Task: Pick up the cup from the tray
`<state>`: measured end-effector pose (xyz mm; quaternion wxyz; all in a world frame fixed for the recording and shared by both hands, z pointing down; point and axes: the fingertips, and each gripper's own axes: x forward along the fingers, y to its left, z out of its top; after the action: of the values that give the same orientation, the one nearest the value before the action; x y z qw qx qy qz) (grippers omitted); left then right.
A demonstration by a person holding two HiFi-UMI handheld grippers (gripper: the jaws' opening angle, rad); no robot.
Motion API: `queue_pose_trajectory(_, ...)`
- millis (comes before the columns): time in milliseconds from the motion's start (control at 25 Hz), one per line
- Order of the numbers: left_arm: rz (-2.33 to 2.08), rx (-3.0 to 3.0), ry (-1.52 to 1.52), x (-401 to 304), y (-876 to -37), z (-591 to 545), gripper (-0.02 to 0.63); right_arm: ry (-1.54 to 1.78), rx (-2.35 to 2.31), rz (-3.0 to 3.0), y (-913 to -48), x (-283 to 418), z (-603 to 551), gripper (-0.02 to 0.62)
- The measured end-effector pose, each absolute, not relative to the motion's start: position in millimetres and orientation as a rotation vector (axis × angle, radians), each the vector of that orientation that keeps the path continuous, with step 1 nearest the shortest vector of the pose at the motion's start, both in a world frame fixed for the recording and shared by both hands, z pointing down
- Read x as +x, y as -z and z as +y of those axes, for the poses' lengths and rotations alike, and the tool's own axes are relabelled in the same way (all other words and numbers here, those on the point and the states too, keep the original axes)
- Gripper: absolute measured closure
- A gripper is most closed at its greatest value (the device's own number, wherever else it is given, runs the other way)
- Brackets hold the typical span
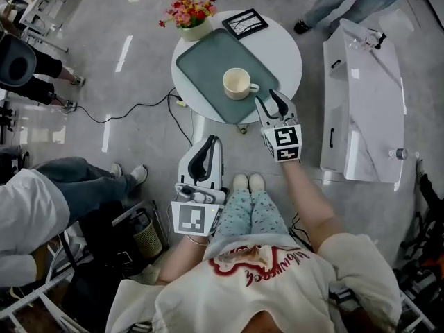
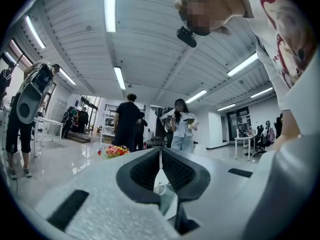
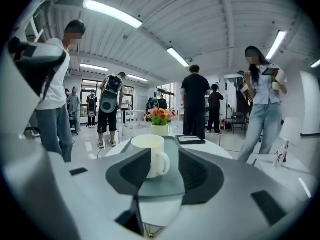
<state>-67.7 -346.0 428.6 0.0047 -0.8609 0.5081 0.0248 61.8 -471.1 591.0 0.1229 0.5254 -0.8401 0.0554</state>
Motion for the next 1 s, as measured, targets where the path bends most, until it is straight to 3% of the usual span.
queue_pose_trajectory(640, 1.695, -2.692, -0.010, -90.8, -453.7, -351.2, 0.580, -0.139, 1.480, -2.352, -635.7, 54.6, -541.9, 0.453)
queue_pose_trajectory(720, 1.715, -2.680, 0.017, -96.1, -459.3, -351.7, 0.580, -0.125, 1.452, -2.369, -635.8, 50.3, -546.5, 0.478)
queue_pose_trajectory(760, 1.720, -2.677, 0.017, -97.3, -460.4, -352.9, 0.580, -0.116, 1.445, -2.371, -635.9, 48.1, -548.1, 0.530)
queue_pose_trajectory(1000, 1.721, -2.665, 0.010, -97.0, -458.4, -361.1, 0.580, -0.263, 1.608, -2.341, -635.8, 61.5, -556.4, 0.549)
